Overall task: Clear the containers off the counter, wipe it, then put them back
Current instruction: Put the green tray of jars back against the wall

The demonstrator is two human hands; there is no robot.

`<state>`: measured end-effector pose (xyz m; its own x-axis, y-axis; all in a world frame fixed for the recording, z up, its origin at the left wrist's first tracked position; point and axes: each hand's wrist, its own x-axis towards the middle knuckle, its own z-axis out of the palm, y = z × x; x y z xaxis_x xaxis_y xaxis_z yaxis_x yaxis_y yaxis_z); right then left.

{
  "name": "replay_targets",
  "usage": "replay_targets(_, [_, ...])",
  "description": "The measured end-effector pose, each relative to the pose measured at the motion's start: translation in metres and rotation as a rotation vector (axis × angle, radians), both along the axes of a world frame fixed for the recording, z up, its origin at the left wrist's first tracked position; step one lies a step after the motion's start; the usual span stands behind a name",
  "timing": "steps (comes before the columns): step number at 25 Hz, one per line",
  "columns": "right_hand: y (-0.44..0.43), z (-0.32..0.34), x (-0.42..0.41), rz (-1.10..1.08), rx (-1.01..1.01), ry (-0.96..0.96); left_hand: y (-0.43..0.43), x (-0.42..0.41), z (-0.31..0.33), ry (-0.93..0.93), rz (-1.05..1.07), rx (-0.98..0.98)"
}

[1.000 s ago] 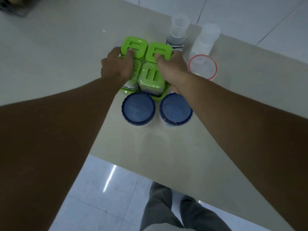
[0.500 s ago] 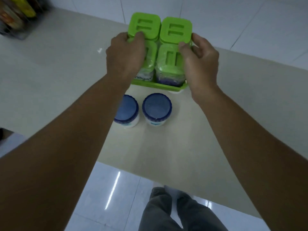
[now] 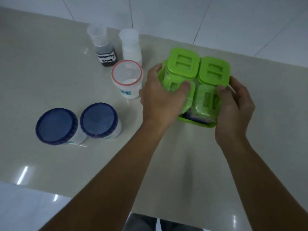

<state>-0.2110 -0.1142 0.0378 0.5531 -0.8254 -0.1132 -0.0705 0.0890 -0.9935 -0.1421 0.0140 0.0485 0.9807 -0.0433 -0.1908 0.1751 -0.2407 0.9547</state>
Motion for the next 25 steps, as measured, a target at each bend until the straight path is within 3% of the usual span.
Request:
replay_targets(5, [-0.039,-0.031,0.031,0.071,-0.069,0.075,-0.037,0.03,-0.043,0.052,0.037,-0.006])
replay_targets(16, [-0.098,-0.058,0.136,0.171,-0.221,0.092,-0.084,0.136,-0.064,-0.01,0.048,0.035])
replay_targets(25, [-0.109,-0.06,0.153,0.294,-0.177,0.067,-0.086,0.158,-0.078,-0.045,0.087,0.044])
